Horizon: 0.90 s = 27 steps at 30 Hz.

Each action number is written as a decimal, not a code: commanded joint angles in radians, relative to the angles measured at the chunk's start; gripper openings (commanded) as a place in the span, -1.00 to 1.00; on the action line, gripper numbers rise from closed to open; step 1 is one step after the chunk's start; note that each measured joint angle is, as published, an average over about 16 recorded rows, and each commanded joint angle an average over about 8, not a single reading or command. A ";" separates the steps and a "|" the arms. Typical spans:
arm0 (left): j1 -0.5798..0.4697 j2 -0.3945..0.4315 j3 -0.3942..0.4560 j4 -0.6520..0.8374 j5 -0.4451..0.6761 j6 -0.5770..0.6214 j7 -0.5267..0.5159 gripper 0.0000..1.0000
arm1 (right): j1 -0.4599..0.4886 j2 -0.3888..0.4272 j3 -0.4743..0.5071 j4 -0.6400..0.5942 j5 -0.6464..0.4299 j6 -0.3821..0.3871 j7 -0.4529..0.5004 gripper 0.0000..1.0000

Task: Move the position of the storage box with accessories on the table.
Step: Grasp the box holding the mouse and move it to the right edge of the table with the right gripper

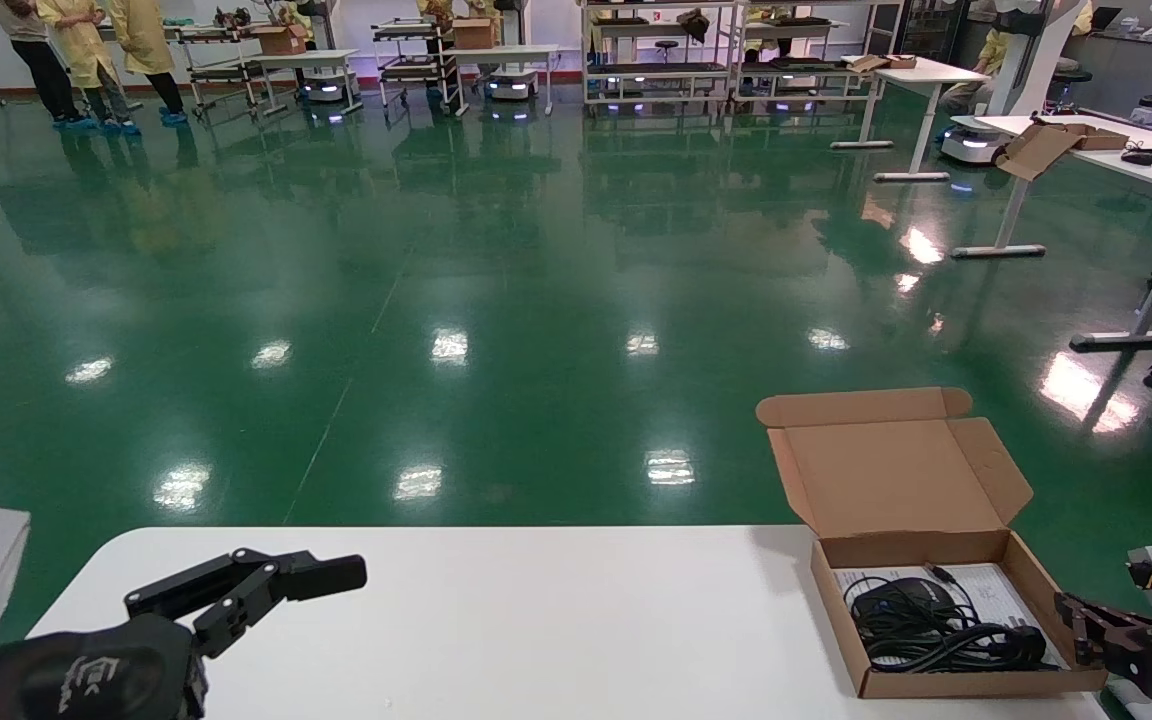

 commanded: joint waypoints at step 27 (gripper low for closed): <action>0.000 0.000 0.000 0.000 0.000 0.000 0.000 1.00 | 0.024 -0.004 -0.006 0.000 -0.009 0.000 -0.031 1.00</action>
